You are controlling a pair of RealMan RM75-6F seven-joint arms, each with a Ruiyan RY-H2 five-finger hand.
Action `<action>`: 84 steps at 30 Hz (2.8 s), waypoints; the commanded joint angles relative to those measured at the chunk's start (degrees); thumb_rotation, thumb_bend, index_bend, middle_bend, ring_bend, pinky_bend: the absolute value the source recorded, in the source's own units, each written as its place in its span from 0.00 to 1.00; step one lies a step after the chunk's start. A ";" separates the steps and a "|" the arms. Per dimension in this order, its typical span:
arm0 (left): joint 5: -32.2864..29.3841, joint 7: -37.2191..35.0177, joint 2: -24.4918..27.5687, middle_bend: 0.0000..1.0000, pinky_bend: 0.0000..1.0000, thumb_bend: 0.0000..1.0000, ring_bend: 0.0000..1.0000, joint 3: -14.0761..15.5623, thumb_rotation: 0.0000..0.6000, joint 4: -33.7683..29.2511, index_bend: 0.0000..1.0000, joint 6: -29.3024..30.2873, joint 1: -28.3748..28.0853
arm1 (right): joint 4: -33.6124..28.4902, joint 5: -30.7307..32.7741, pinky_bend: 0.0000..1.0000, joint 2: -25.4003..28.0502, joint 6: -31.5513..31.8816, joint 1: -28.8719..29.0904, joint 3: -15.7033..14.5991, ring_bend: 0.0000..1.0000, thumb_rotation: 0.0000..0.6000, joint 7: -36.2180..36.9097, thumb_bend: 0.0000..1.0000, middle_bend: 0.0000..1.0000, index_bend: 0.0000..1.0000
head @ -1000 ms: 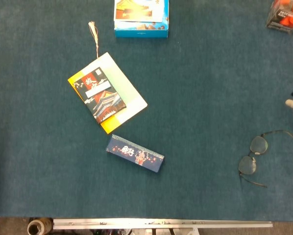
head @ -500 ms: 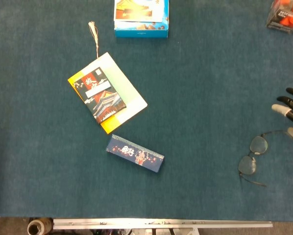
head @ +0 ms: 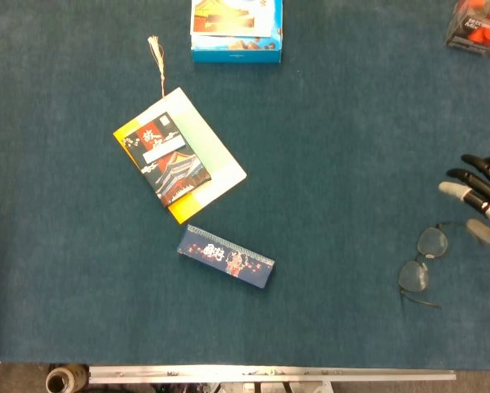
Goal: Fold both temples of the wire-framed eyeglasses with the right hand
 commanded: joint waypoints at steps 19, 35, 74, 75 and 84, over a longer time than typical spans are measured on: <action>0.05 -0.38 0.32 0.51 0.52 0.49 0.43 -0.12 1.00 -0.20 0.57 0.26 0.18 | 0.96 0.39 0.27 -2.11 -2.07 0.96 -1.91 0.15 1.00 2.62 0.21 0.27 0.29; -0.07 -0.29 0.33 0.51 0.52 0.49 0.43 -0.19 1.00 -0.17 0.57 0.17 0.15 | -1.33 0.58 0.27 -0.61 -1.96 0.63 -3.10 0.15 1.00 1.60 0.21 0.27 0.29; -0.26 0.32 0.20 0.51 0.52 0.49 0.43 -0.08 1.00 -0.35 0.57 -0.05 0.10 | -5.75 1.88 0.27 1.81 -1.66 1.07 0.35 0.15 1.00 -1.52 0.21 0.27 0.29; -0.27 0.22 0.23 0.51 0.52 0.49 0.43 -0.09 1.00 -0.36 0.57 -0.03 0.12 | -5.17 2.01 0.27 1.40 -1.86 1.17 0.41 0.15 1.00 -1.26 0.21 0.27 0.29; -0.12 -0.10 0.41 0.51 0.52 0.49 0.43 -0.04 1.00 -0.47 0.57 0.02 0.18 | -1.30 2.14 0.27 -1.44 -2.40 1.55 0.07 0.15 1.00 0.55 0.21 0.27 0.29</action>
